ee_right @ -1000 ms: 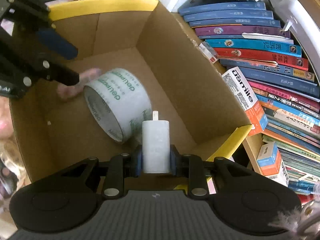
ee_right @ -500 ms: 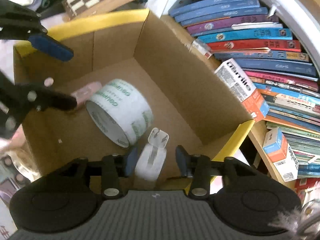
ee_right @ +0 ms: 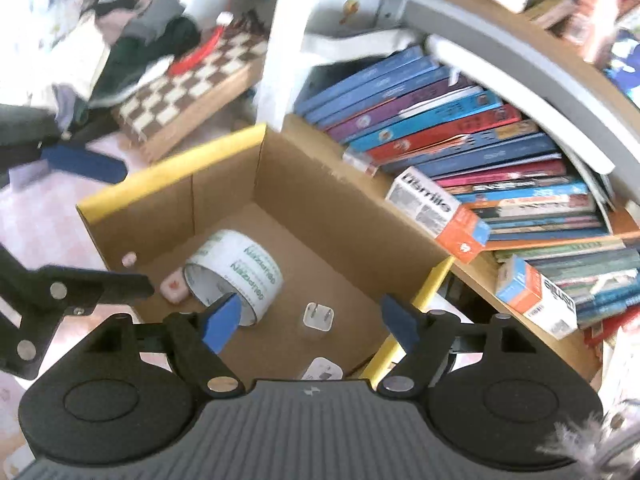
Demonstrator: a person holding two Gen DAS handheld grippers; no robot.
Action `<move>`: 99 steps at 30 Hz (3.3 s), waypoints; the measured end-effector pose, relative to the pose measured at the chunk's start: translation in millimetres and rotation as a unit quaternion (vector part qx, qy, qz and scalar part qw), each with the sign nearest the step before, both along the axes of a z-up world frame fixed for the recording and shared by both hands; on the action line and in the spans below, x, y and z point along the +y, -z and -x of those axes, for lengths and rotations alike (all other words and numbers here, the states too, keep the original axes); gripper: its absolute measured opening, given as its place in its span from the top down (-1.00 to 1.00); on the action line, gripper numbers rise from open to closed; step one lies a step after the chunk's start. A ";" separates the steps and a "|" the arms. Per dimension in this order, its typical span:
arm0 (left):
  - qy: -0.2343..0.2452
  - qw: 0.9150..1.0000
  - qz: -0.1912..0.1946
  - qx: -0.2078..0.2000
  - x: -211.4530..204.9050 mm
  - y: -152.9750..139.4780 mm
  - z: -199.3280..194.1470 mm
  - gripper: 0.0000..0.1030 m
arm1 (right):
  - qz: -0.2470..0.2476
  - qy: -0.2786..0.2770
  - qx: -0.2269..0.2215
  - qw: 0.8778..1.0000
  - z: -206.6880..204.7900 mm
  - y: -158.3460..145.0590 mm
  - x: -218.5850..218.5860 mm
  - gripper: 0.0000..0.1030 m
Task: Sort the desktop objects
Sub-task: 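Withdraw both tools from the box back over the table, then move the left tool toward the pink plush pig while the right tool approaches the white block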
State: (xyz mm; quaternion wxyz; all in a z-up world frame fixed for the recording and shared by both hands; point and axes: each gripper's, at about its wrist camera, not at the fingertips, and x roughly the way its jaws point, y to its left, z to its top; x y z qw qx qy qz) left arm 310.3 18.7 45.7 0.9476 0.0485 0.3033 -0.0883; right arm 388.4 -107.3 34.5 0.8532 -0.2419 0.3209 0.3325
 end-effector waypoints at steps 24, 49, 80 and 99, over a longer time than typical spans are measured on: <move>-0.031 0.999 -0.016 -0.042 5.3 -14.0 139.1 -0.73 | -0.090 0.079 -0.034 0.992 152.3 -21.4 -64.5 -0.79; -0.051 0.999 -0.017 -0.001 11.5 34.3 228.5 -0.74 | -0.089 0.163 0.008 0.983 267.4 45.0 -77.0 -0.90; -0.027 0.998 -0.024 0.042 2.3 59.9 244.8 -0.74 | -0.049 0.120 0.028 0.991 302.0 70.3 -41.2 -0.90; -0.044 0.998 -0.016 0.041 -1.8 61.4 213.1 -0.74 | -0.046 0.113 0.029 0.992 263.5 69.1 -44.0 -0.87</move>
